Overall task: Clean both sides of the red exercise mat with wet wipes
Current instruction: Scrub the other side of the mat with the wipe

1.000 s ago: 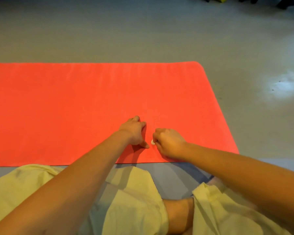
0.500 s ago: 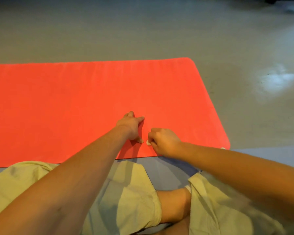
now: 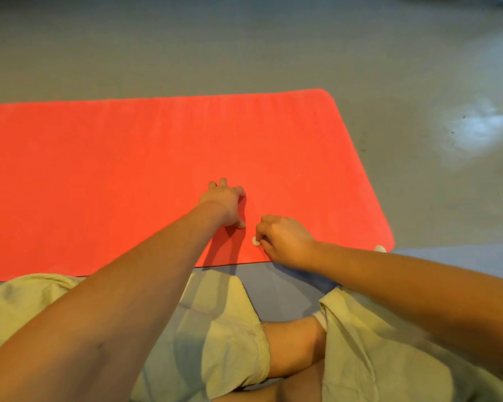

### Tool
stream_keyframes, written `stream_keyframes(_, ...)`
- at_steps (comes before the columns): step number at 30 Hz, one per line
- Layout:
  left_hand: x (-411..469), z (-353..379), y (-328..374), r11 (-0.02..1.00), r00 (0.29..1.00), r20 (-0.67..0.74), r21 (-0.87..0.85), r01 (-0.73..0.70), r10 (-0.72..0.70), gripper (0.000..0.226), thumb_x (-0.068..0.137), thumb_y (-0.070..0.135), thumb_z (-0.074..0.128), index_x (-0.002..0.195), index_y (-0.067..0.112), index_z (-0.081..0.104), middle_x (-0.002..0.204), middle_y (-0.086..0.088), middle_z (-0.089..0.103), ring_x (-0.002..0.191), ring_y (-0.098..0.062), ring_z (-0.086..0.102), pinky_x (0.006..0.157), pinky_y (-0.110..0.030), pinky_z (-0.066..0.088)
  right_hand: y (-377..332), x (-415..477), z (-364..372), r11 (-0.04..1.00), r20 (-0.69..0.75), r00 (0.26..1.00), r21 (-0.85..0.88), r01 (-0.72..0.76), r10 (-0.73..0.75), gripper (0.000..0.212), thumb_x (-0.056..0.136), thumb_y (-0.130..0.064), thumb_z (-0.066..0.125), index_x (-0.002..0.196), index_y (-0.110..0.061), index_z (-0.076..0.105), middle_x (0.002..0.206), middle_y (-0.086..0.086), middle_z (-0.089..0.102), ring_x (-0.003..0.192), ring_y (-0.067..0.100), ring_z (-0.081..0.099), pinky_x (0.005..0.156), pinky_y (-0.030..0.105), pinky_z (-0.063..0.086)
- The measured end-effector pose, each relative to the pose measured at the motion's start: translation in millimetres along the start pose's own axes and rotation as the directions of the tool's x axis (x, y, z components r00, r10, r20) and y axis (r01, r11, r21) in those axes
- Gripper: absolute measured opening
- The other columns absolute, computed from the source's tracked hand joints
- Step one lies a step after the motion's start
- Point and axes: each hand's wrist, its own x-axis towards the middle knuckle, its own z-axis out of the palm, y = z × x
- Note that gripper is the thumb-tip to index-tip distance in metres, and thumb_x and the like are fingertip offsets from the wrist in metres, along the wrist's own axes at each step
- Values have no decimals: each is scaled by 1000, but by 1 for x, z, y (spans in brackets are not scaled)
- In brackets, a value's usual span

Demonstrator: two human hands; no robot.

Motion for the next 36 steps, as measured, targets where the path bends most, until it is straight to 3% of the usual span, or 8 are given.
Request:
stream_keyframes(5, 8, -3, 0, 999, 999, -49, -37, -8, 6, 103, 48, 57, 99, 136, 31, 52, 135, -8, 42, 133, -31, 40, 105, -49, 49, 6, -28, -8, 990, 83, 988, 52, 128, -132, 15, 90, -20, 55, 94, -22, 69, 92, -4, 56, 83, 21, 58, 64, 36, 47)
stream_keyframes(9, 13, -4, -4, 996, 997, -36, -63, -68, 66, 107, 42, 51, 103, 132, 28, 51, 136, -4, 46, 131, -31, 46, 104, -44, 48, 27, 13, -15, 998, 45, 997, 25, 59, -60, 14, 88, -24, 56, 92, -24, 70, 92, -4, 58, 85, 23, 60, 63, 34, 46)
stream_keyframes(15, 24, -15, -5, 997, 998, -6, -19, -69, 69, 92, 57, 58, 96, 133, 31, 53, 133, -3, 51, 125, -31, 54, 101, -40, 49, 43, 71, -22, 982, -84, 979, -24, -186, 184, 14, 89, -22, 59, 93, -23, 72, 99, 0, 63, 93, 29, 64, 62, 33, 40)
stream_keyframes(19, 39, -22, -7, 997, 995, -64, 31, -69, 71, 64, 73, 57, 88, 122, 25, 60, 130, -6, 51, 125, -32, 54, 98, -41, 50, 31, 30, -11, 999, -50, 999, -51, -1, -1, 17, 92, -26, 54, 94, -19, 69, 97, 2, 62, 89, 29, 63, 65, 38, 49)
stream_keyframes(24, 53, -17, -5, 996, 990, -119, 40, -75, 79, 100, 61, 52, 96, 143, 21, 48, 136, -10, 47, 131, -33, 46, 102, -47, 50, 39, 18, -12, 993, -4, 993, -42, 115, -115, 14, 90, -26, 52, 93, -22, 65, 91, -2, 57, 85, 24, 60, 64, 38, 49)
stream_keyframes(29, 61, -20, -12, 994, 994, -43, 9, -105, 105, 124, 58, 53, 97, 160, 27, 31, 160, -10, 33, 146, -35, 34, 117, -47, 40, 68, 104, -22, 989, -148, 982, -75, -131, 119, 14, 91, -24, 56, 92, -20, 69, 95, 2, 62, 90, 31, 64, 63, 36, 44)
stream_keyframes(32, 67, -28, -12, 991, 994, -5, 77, -109, 110, 117, 58, 62, 94, 157, 30, 40, 155, -8, 41, 140, -35, 42, 114, -45, 42, 77, 136, -32, 959, -164, 953, -89, -270, 254, 16, 90, -20, 58, 96, -19, 73, 101, 4, 66, 94, 32, 65, 66, 34, 44)
stream_keyframes(36, 82, -34, -13, 995, 992, -73, 28, -98, 100, 84, 72, 62, 86, 145, 34, 55, 139, -6, 49, 132, -32, 48, 108, -41, 46, 65, 107, -23, 981, -156, 974, -74, -178, 165, 17, 90, -22, 56, 94, -21, 72, 97, 1, 66, 90, 30, 65, 65, 37, 48)
